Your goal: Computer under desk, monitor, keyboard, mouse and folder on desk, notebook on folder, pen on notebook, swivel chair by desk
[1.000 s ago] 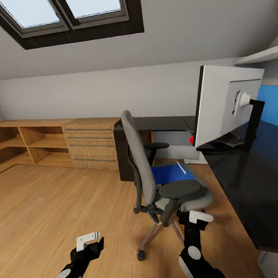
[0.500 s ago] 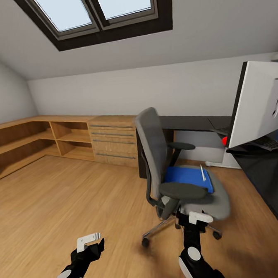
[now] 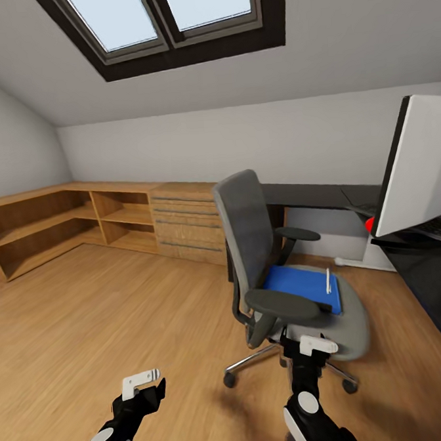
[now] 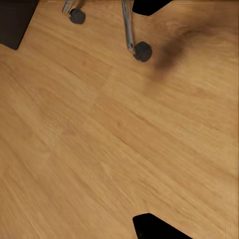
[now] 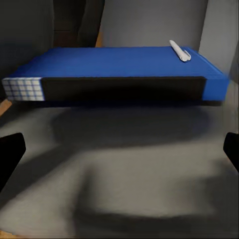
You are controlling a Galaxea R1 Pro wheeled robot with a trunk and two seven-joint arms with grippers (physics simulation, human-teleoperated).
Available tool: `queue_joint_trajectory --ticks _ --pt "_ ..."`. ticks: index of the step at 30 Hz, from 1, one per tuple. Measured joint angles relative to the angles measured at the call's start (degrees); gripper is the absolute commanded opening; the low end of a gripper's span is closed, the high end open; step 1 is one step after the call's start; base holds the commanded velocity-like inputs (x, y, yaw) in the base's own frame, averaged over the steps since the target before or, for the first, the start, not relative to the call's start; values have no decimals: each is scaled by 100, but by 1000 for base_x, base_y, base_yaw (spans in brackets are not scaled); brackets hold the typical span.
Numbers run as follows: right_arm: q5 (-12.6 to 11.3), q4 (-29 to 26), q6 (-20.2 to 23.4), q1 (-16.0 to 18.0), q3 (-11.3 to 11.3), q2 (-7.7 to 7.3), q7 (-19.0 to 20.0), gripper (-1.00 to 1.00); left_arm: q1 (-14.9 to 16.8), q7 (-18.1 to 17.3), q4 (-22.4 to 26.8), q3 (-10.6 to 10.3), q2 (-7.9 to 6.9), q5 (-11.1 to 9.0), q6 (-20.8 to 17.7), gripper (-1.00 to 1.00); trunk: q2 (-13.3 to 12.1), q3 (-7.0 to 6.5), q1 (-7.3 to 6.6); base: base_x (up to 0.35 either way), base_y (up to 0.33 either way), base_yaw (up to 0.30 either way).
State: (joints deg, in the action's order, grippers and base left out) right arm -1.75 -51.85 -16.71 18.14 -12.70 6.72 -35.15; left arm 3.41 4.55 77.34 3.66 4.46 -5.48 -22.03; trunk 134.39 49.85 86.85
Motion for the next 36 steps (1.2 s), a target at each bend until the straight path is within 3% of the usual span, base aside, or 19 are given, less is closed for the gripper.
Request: queue_joint_trajectory --ticks 18,29,30,33,36 --pt "-13 -5 0 0 28 -11 3 100 0 -9 64 7 0 -24 28 100 0 -27 0 0 0 -264" --pt "-94 -2 41 3 82 -78 101 100 -1 0 162 59 -11 -24 29 100 0 -28 0 0 0 -46" --pt "-161 -2 55 5 109 -113 135 100 -1 0 183 112 -12 -24 28 100 0 -28 0 0 0 -1" --pt "-728 0 156 38 175 -212 467 100 -1 -4 261 275 -10 -25 22 100 0 -28 0 0 0 0" --pt "-1460 -5 380 95 242 -440 789 100 -1 -6 296 317 -9 -25 19 100 0 -28 0 0 0 0"
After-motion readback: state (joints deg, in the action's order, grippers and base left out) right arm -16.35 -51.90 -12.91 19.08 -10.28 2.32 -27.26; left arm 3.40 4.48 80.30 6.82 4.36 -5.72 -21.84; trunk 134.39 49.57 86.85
